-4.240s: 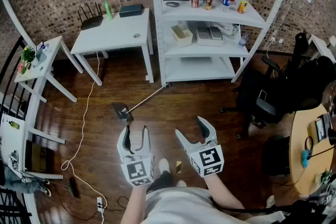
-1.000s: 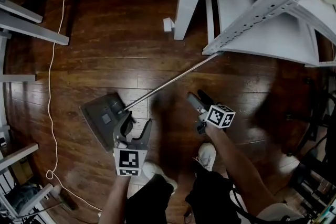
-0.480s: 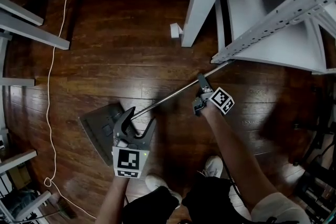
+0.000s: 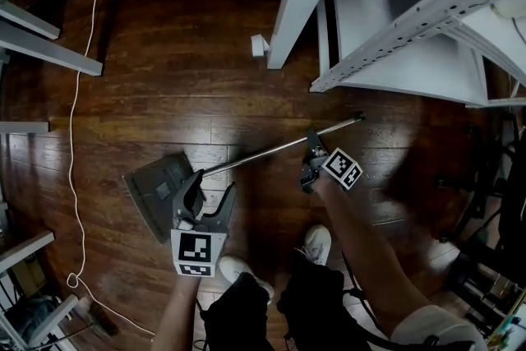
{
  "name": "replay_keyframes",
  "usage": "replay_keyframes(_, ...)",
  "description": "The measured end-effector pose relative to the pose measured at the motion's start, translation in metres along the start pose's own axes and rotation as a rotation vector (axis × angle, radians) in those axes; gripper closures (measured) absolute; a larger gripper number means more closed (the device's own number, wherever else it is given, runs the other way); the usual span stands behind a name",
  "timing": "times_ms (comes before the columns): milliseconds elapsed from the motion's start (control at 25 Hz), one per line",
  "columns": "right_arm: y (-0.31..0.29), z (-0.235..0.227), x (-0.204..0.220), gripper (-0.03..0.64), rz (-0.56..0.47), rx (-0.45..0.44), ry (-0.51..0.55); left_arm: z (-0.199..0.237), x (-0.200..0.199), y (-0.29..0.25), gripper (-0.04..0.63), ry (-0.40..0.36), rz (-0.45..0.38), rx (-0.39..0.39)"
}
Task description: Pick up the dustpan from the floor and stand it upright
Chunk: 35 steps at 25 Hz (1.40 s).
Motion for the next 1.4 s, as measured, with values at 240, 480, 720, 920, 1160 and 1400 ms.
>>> replay_keyframes(240, 0.09, 0.081, -0.012, 0.526, 0.119, -0.027, 0.22, -0.036, -0.035, 0.065, 0.307, 0.136, 0.003, -0.012)
replay_keyframes(480, 0.141, 0.208, -0.02, 0.537, 0.158, -0.032, 0.516, -0.051, -0.094, 0.145, 0.308, 0.19, -0.058, -0.046)
replay_keyframes(720, 0.151, 0.305, -0.009, 0.538, 0.129, 0.03, 0.852, -0.035, -0.122, 0.203, 0.311, 0.271, -0.103, -0.116)
replay_keyframes(920, 0.151, 0.37, 0.016, 0.54, 0.129, -0.01, 1.034, -0.021, -0.124, 0.249, 0.296, 0.307, -0.123, -0.132)
replay_keyframes(1160, 0.145, 0.417, 0.073, 0.54, 0.152, -0.087, 1.21, 0.011, -0.098, 0.305, 0.296, 0.359, -0.151, -0.195)
replay_keyframes(1400, 0.152, 0.432, 0.101, 0.48, 0.199, -0.09, 1.217, 0.026, -0.07, 0.354, 0.296, 0.404, -0.182, -0.24)
Point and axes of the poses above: the fingertips, and each gripper's own axes: y backward along the fingers, z to its left, x out of its underside, the point moved 1 cm from there along y, backward along the fingers, and after that the axes turned 10 degrees about y, right-handed, at the moved point
